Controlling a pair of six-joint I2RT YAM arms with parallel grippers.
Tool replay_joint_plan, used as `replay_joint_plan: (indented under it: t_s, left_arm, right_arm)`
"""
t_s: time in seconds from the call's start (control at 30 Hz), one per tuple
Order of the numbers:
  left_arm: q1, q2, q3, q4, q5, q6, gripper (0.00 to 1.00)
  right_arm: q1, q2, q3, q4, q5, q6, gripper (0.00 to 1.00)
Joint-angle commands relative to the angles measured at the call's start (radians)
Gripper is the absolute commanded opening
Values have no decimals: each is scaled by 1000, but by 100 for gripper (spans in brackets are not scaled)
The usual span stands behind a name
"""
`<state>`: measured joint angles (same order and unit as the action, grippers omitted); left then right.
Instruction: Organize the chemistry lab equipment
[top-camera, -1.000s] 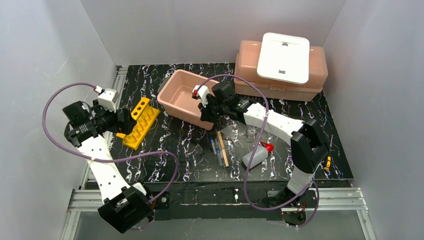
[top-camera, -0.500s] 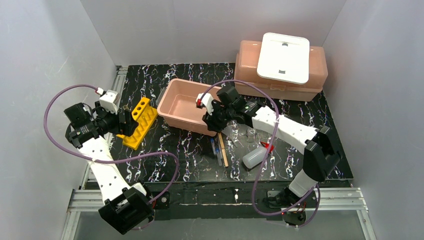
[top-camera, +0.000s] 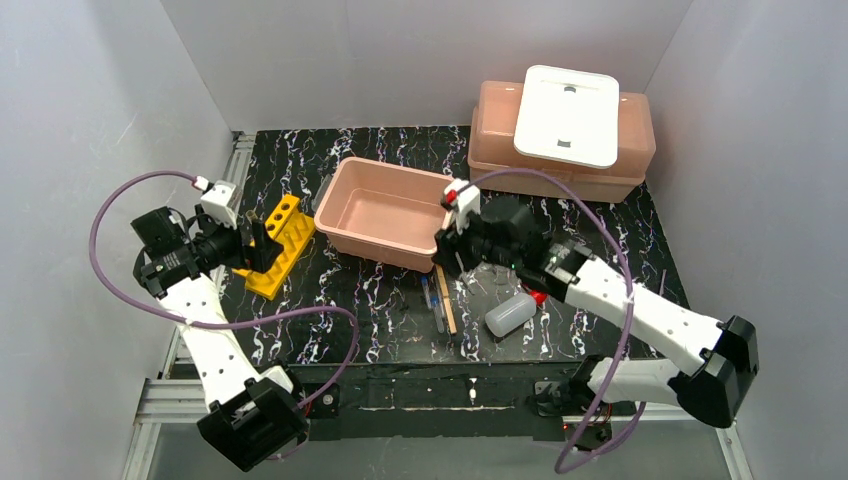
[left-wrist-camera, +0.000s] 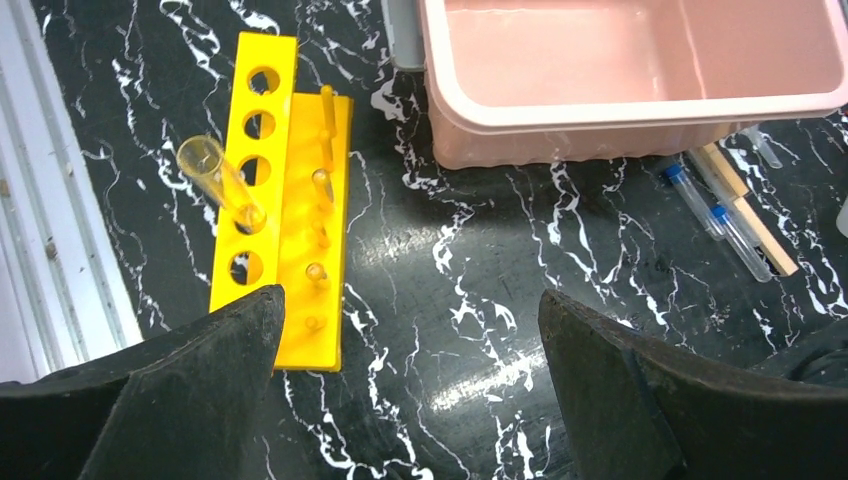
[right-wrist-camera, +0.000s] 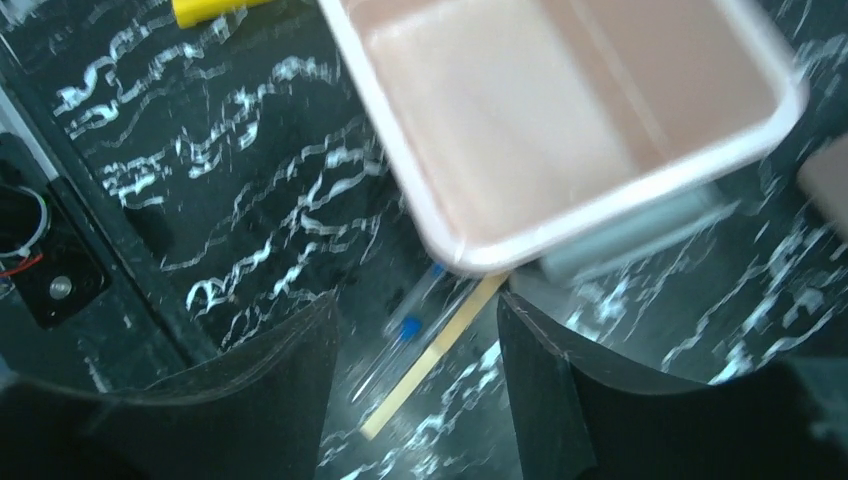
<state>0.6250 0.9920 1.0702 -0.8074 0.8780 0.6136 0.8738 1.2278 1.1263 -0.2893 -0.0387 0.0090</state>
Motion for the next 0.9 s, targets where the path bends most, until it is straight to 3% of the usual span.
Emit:
replay_joint_plan:
  t_s: [0.0,0.13,0.23,0.43,0.6,0.87]
  left_arm:
    - [-72,2,-8,40,40,-78,98]
    - [-220,23,10,117,-57,-151,98]
    - [-266,59,44,156,-76,-222,98]
    - [-283,70,58,176,-87,-244,98]
    - [-286,63,48,175,-101,-235,98]
    - [-286,47,53,163,-118,-210,98]
  right_arm:
    - [81,-42,-211,62,196,236,65]
    - [131,-16,-309,132,265,322,61]
    - [150,47,-321,168,329,338,60]
    - [156,164,-364,311,470,366,60]
    - [155,246,-396,433,569,390,53]
    - [157,344,-389,497,583,420,44]
